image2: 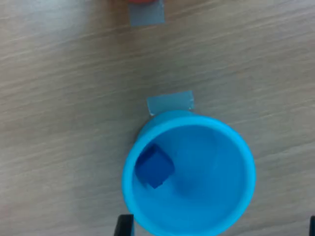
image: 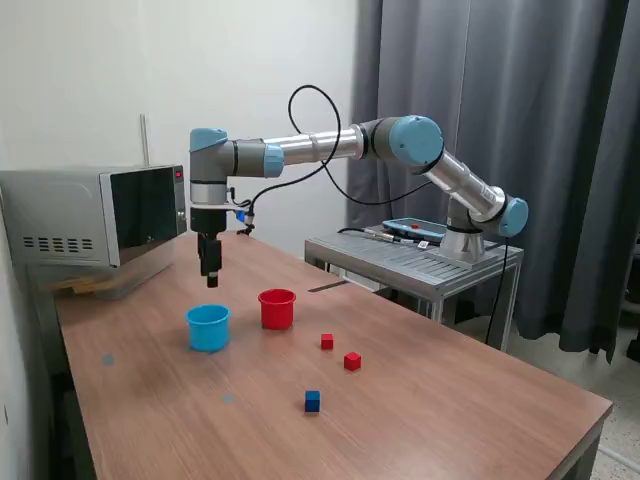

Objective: Place red objects in the red bin, and blue objects in the blue bin.

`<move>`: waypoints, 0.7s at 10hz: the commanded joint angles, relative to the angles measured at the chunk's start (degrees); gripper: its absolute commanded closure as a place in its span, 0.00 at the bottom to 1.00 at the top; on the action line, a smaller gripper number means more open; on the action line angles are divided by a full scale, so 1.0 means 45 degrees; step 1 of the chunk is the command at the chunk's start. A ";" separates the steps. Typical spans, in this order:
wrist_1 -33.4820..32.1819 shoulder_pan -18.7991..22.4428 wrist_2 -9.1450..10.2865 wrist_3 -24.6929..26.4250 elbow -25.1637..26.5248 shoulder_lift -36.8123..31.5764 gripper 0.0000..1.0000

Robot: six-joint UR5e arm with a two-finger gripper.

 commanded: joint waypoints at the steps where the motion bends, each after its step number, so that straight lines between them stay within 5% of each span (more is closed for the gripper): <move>1: -0.0003 0.0348 0.0006 0.0016 -0.0001 -0.0007 0.00; 7: 0.0016 0.2241 -0.0013 -0.0120 0.0407 -0.0612 0.00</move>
